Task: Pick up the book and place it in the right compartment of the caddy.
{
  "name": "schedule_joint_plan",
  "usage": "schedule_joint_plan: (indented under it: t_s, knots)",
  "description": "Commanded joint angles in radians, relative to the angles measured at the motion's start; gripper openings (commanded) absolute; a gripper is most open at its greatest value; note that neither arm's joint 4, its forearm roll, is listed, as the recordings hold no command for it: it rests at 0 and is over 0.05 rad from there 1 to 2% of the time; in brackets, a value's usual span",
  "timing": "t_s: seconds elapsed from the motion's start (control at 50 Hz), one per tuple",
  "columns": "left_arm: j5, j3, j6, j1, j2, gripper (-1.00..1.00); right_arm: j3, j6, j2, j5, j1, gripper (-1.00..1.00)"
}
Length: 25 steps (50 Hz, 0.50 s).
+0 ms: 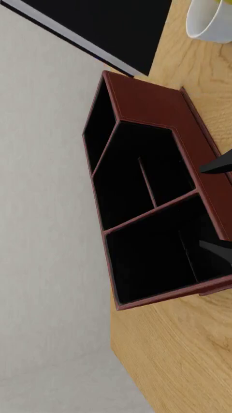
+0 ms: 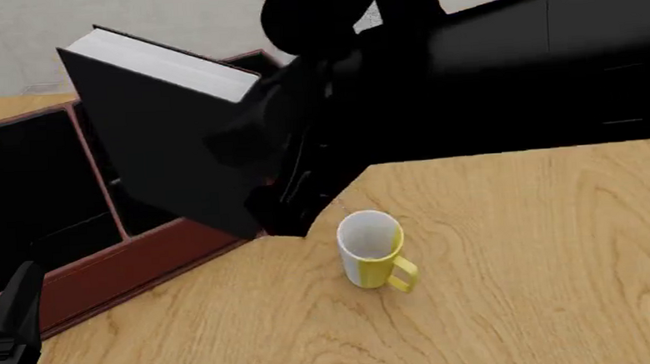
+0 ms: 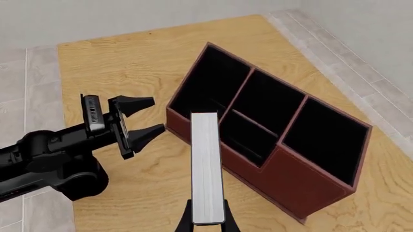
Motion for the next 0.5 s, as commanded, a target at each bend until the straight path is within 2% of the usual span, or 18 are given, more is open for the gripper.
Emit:
schedule_joint_plan:
  t_s: [0.02,0.32,0.5]
  knots:
    - [0.0,0.0,0.0,0.0,0.0,1.0,-0.097,0.012,0.017,0.06,-0.021,-1.0]
    - [0.0,0.0,0.0,0.0,0.0,1.0,-0.213,-0.003,0.035,0.144,-0.039,-1.0]
    - [0.0,0.0,0.0,0.0,0.0,1.0,-0.322,-0.013,0.053,0.224,-0.065,-1.0]
